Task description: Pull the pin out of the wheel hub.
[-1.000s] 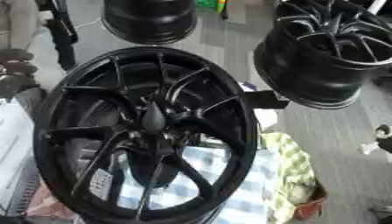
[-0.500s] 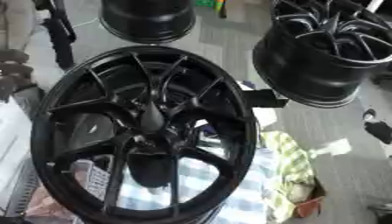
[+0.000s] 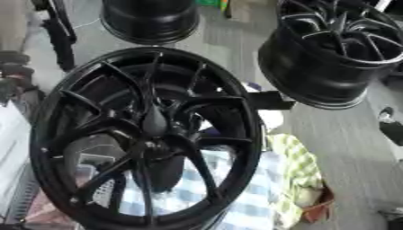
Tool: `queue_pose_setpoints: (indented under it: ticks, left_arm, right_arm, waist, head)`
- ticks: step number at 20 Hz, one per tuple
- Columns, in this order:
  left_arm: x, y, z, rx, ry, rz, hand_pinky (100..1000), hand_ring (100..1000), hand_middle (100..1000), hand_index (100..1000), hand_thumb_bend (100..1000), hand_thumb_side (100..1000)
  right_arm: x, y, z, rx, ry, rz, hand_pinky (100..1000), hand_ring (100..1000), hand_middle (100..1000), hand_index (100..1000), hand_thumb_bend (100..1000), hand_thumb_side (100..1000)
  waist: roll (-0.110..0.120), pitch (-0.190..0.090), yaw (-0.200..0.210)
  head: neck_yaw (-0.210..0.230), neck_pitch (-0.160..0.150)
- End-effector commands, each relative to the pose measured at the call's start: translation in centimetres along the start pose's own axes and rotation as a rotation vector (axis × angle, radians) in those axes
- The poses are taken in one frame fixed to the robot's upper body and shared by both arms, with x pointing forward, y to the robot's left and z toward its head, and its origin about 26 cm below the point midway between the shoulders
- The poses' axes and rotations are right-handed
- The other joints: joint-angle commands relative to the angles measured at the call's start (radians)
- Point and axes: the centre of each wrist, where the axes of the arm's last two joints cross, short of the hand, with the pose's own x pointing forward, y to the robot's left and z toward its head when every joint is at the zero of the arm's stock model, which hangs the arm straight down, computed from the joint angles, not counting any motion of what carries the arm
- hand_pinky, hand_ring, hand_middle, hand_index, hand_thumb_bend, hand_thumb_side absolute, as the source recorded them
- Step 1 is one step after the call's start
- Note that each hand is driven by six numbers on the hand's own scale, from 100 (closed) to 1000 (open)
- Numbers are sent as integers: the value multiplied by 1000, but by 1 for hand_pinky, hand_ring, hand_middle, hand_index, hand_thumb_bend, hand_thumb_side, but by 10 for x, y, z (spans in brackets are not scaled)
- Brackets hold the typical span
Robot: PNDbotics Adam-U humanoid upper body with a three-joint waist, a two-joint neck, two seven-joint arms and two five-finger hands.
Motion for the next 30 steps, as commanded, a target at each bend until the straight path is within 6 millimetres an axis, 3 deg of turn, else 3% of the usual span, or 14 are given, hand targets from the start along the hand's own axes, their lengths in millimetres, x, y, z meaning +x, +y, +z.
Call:
queue_pose_setpoints:
  ticks: [1,7,14,30]
  left_arm:
    - [5,7,-3,5,-24,-28,724,777,786,865,346,690]
    - [5,7,-3,7,-23,-28,724,777,787,865,345,689]
    - [5,7,-2,11,-20,-27,724,777,788,865,345,689]
    - [5,7,-3,24,-23,-17,725,777,789,864,346,686]
  right_arm:
    - [5,-15,-10,-49,-22,-8,777,846,912,982,186,440]
    - [11,-22,-9,-82,-85,-31,732,798,866,961,101,345]
    - [33,-41,2,-138,-259,-135,656,704,787,915,100,278]
    - [83,-62,74,-162,-553,-414,612,631,739,880,100,266]
  waist:
    - [6,-9,-3]
    - [5,-9,-2]
    - [3,-11,-4]
    - [-2,-8,5]
  head:
    - [1,5]
    - [3,5]
    - [5,5]
    - [4,5]
